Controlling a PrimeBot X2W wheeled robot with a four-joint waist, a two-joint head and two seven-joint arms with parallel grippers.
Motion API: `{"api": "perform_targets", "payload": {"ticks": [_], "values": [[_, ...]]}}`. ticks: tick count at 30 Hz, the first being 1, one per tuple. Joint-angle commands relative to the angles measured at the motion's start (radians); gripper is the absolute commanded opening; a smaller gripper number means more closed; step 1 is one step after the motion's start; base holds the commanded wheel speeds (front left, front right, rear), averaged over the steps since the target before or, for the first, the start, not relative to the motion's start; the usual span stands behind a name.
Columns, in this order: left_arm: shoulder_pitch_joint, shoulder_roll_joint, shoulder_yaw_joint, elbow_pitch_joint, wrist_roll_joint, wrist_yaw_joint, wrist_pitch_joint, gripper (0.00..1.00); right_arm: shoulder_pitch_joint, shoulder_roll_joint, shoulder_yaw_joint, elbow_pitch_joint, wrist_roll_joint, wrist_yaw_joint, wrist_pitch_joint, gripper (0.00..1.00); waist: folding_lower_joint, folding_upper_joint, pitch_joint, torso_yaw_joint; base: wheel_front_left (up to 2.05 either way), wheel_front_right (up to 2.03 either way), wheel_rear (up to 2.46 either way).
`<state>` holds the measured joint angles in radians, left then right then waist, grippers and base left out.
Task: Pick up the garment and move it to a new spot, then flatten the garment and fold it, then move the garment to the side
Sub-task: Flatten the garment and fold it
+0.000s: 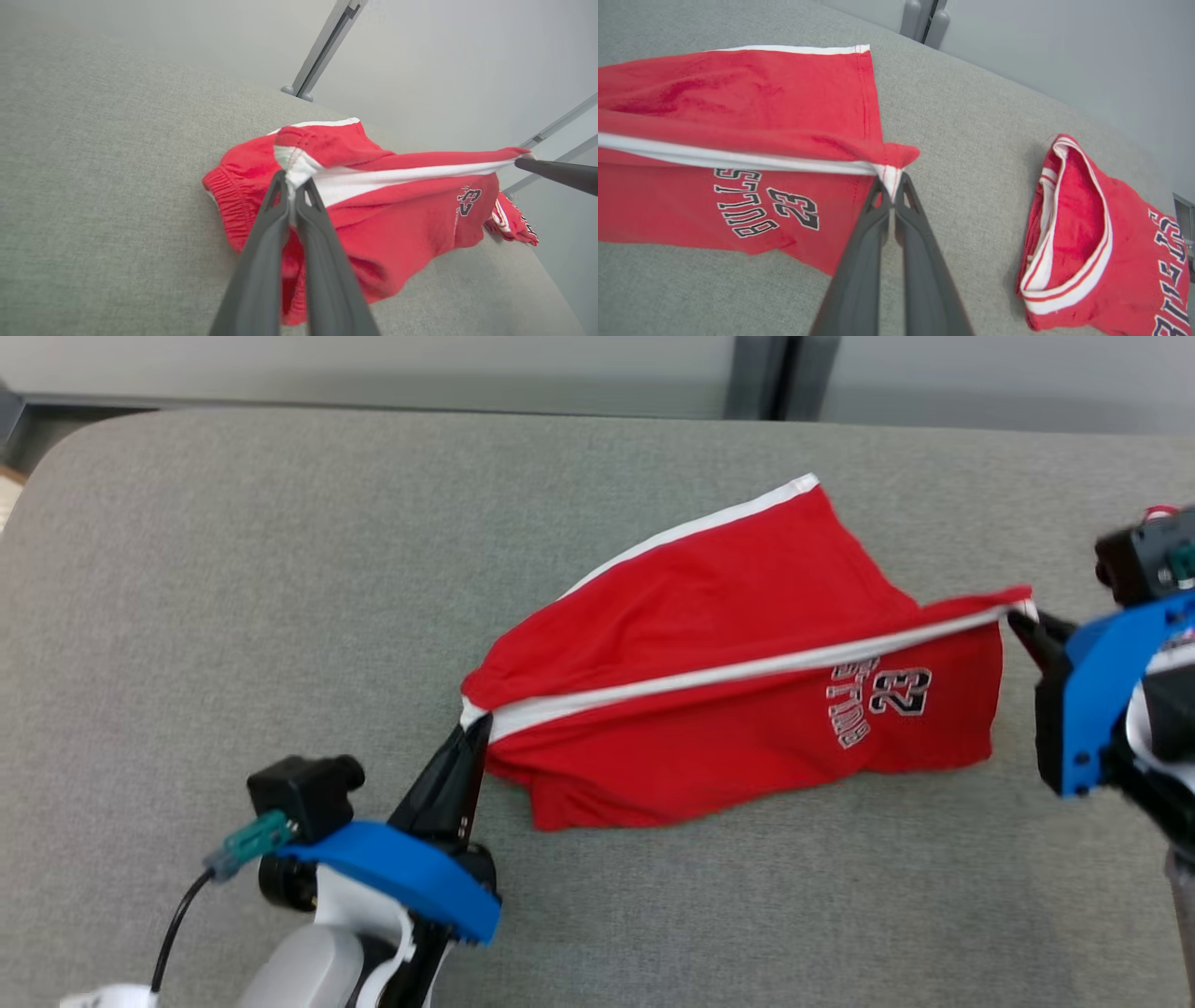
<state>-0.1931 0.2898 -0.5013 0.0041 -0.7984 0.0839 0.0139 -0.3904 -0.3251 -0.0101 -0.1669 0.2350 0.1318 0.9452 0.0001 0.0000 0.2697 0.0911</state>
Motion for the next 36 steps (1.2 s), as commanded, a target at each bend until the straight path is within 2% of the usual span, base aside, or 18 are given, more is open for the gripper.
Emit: {"api": "perform_targets", "payload": {"ticks": [1,10,18,19,20,21,22,28,36], "values": [[-0.036,-0.005,0.013,0.038,0.000,-0.002,-0.012,0.00,-0.052,-0.021,0.002,0.040,0.001,-0.002,-0.017,0.00,-0.0001,0.0000,0.033,0.032,0.00,0.00,0.00],[-0.246,-0.108,0.011,0.259,0.006,-0.013,-0.032,0.00,-0.323,-0.045,0.094,0.303,-0.001,-0.002,-0.110,0.00,-0.0001,0.0000,0.135,0.101,0.00,0.00,0.00],[-0.348,-0.158,-0.003,0.376,0.009,-0.039,-0.052,0.00,-0.462,-0.036,0.157,0.478,-0.015,-0.001,-0.211,0.00,-0.0001,0.0000,0.185,0.132,0.00,0.00,0.00],[-0.353,-0.161,-0.005,0.386,0.008,-0.042,-0.055,0.00,-0.472,-0.034,0.166,0.494,-0.015,-0.001,-0.223,0.16,-0.0001,0.0000,0.187,0.135,0.00,0.00,0.00],[-0.357,-0.165,-0.006,0.395,0.005,-0.048,-0.058,0.24,-0.481,-0.033,0.172,0.509,-0.015,-0.001,-0.234,1.00,-0.0001,0.0000,0.188,0.136,0.00,0.00,0.00],[-0.360,-0.171,-0.006,0.402,-0.002,-0.053,-0.060,0.50,-0.488,-0.033,0.176,0.523,-0.013,-0.001,-0.241,1.00,-0.0001,0.0000,0.189,0.137,0.00,0.00,0.00],[-0.363,-0.174,-0.006,0.409,-0.006,-0.057,-0.060,1.00,-0.492,-0.030,0.179,0.538,-0.007,-0.001,-0.251,1.00,-0.0001,0.0000,0.189,0.138,0.00,0.00,0.00],[-0.345,-0.187,0.001,0.415,-0.026,-0.077,-0.094,1.00,-0.506,-0.020,0.187,0.592,0.006,-0.001,-0.344,1.00,-0.0001,0.0000,0.166,0.139,0.00,0.00,0.00],[-0.275,-0.141,0.009,0.363,0.001,-0.106,-0.190,1.00,-0.450,-0.028,0.157,0.648,0.031,-0.001,-0.421,1.00,-0.0001,0.0000,0.105,0.136,0.00,0.00,0.00]]}}
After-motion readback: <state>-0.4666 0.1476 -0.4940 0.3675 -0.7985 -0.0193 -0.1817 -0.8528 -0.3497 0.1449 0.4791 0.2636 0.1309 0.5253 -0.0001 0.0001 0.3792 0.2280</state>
